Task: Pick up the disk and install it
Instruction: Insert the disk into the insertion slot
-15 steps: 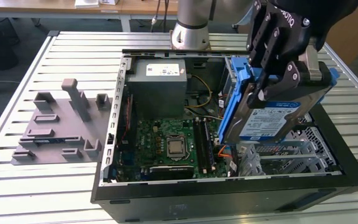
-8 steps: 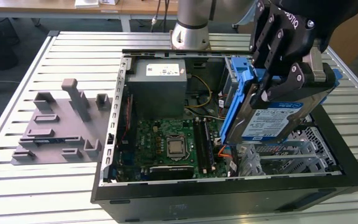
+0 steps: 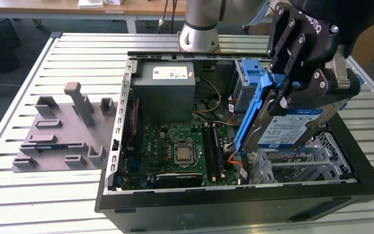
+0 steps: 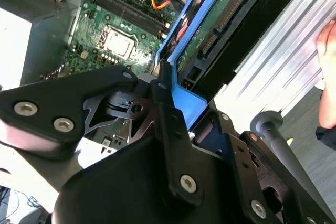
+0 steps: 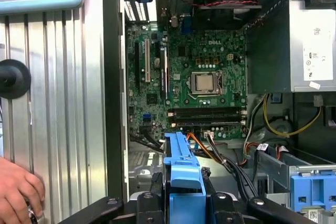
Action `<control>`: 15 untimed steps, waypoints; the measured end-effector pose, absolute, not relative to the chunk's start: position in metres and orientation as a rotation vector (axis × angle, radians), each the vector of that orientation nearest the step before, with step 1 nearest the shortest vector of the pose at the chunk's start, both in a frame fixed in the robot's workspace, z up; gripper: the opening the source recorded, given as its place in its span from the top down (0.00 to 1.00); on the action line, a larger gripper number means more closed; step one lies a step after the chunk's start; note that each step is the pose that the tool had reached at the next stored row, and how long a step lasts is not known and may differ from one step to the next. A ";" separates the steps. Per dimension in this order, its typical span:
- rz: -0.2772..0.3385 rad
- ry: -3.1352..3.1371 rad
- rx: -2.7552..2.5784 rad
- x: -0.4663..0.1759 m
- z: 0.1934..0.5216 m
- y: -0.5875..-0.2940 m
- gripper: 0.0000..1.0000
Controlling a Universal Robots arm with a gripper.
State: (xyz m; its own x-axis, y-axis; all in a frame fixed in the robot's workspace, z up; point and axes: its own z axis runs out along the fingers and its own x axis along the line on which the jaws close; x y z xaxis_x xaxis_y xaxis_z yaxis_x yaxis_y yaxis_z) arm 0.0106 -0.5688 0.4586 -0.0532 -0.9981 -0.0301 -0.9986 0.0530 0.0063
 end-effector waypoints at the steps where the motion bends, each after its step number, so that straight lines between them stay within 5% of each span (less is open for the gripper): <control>1: 0.040 2.267 -2.150 0.013 0.458 -0.569 0.64; 15: 0.040 2.267 -2.150 0.034 0.454 -0.575 0.64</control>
